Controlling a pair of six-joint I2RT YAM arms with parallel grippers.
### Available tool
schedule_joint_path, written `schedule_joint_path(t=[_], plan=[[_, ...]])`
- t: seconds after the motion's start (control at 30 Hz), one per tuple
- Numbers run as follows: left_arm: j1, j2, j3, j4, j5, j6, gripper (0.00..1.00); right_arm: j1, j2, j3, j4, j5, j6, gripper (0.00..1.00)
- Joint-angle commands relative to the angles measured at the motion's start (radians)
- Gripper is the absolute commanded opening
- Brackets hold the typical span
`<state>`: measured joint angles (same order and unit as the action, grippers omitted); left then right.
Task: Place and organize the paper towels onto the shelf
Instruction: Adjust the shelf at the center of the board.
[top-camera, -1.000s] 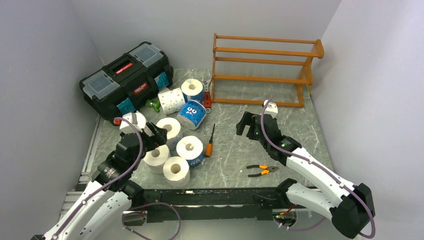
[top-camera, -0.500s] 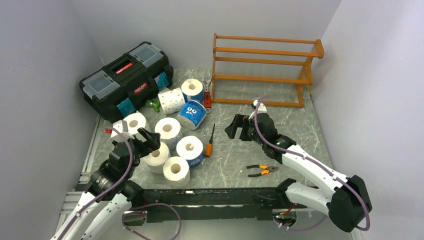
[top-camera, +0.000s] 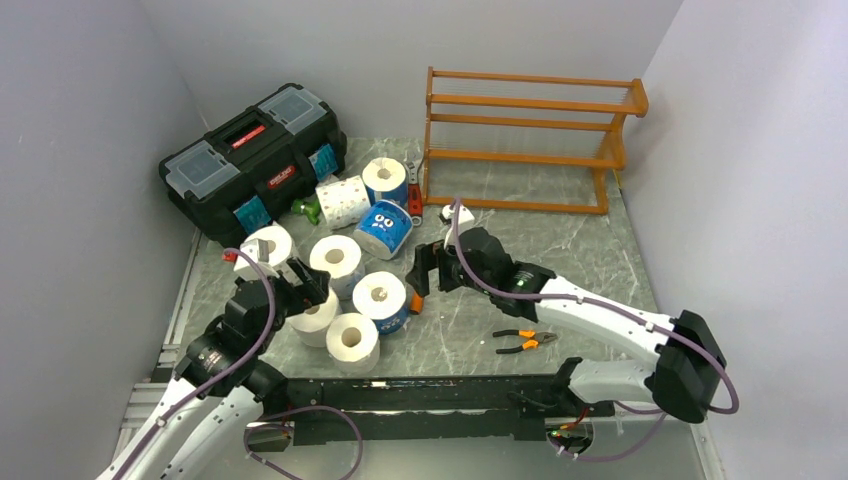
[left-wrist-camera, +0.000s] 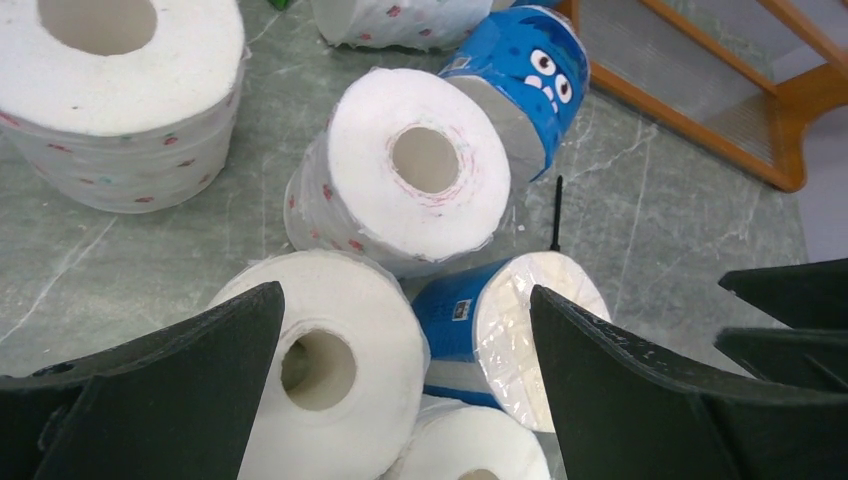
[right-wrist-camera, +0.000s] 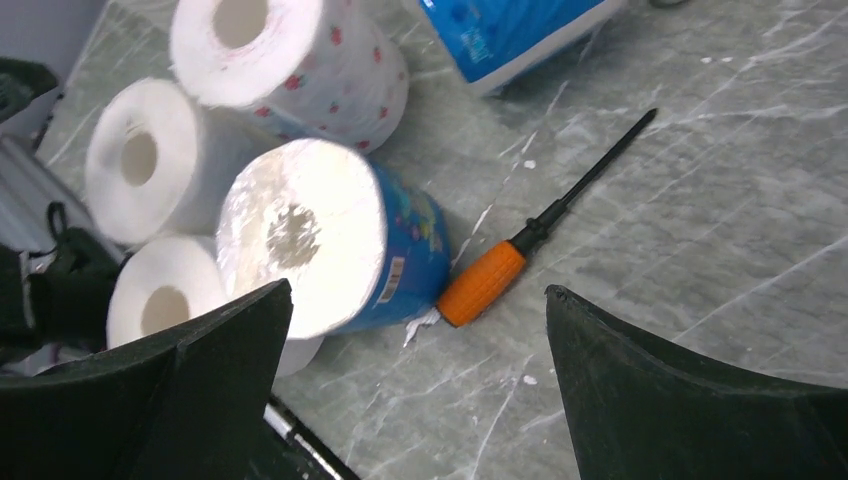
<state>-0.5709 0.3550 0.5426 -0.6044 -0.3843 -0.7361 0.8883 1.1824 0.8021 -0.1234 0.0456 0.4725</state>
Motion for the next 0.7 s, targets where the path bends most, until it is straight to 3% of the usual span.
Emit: schedule_joint_path(t=[0.0,0.13,0.37,0.67], plan=[[0.000,-0.021,-0.030,0.070,0.047,-0.001,0.99,0.007,0.053,0.085,-0.033,0.160,0.020,1.00],[0.000,-0.018,-0.043,0.079,0.052,-0.007,0.99,0.005,0.081,0.111,-0.026,0.215,0.063,1.00],[0.000,-0.009,-0.043,0.086,0.059,-0.012,0.99,-0.004,0.168,0.206,-0.047,0.083,0.011,1.00],[0.000,-0.062,-0.065,0.067,0.054,-0.027,0.99,-0.002,0.251,0.283,-0.116,0.034,-0.028,0.99]])
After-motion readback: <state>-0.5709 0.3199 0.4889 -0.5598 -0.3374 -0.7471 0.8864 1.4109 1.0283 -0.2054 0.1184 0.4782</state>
